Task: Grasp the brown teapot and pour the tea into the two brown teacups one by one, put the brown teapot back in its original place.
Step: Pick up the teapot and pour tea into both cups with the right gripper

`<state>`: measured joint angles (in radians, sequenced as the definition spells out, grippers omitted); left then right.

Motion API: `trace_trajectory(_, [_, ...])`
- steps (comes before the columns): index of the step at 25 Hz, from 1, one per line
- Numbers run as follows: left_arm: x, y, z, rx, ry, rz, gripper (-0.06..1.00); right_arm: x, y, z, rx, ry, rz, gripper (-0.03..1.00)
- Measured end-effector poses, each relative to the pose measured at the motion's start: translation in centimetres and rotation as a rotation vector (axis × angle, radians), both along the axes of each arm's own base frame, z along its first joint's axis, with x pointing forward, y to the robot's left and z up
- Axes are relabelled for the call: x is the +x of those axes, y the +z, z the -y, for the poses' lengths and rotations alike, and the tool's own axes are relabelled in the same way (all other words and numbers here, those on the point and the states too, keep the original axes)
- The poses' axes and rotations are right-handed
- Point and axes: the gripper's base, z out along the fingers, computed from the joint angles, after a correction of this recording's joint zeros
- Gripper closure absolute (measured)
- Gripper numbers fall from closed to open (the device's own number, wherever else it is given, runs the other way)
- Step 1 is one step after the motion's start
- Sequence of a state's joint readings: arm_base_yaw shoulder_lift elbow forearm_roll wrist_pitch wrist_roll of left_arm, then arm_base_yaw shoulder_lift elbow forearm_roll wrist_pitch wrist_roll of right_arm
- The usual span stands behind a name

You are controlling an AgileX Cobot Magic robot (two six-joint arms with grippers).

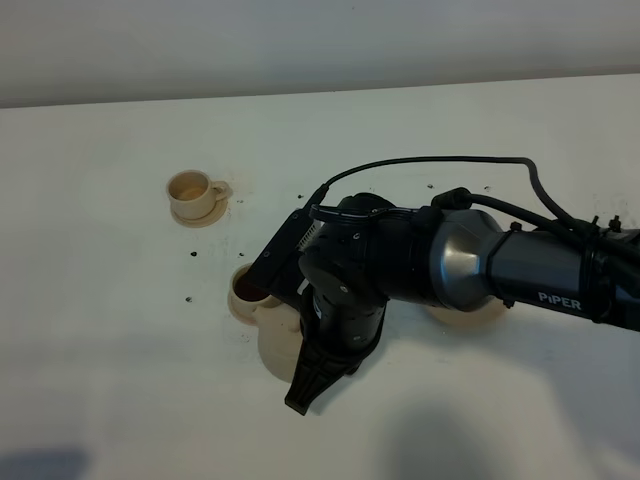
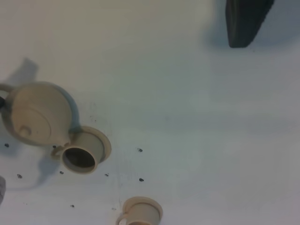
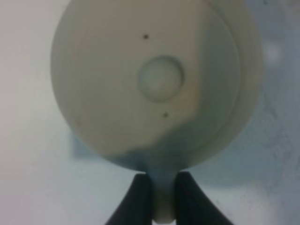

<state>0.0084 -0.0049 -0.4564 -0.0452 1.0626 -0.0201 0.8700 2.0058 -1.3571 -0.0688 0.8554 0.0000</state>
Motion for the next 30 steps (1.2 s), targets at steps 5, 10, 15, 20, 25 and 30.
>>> trace_trajectory(5, [0.0,0.0,0.0,0.000,0.000,0.000,0.40,-0.2,0.6,0.3,-0.038,0.012,-0.026,0.86])
trace_trajectory(10, [0.0,0.0,0.0,0.000,0.000,0.000,0.40,0.3,4.8,0.7,-0.069,0.074,0.048,0.86])
trace_trajectory(15, [0.0,0.0,0.0,0.000,0.000,0.000,0.40,2.6,8.0,1.7,-0.108,0.119,0.134,0.86])
trace_trajectory(20, [0.0,0.0,0.0,0.000,0.000,0.000,0.40,4.7,10.0,2.6,-0.110,0.174,0.187,0.86])
trace_trajectory(25, [0.0,0.0,0.0,0.000,0.000,0.000,0.40,7.1,10.3,3.0,-0.110,0.204,0.213,0.86])
trace_trajectory(30, [0.0,0.0,0.0,0.000,0.000,0.000,0.40,10.3,10.0,2.9,-0.095,0.205,0.226,0.86])
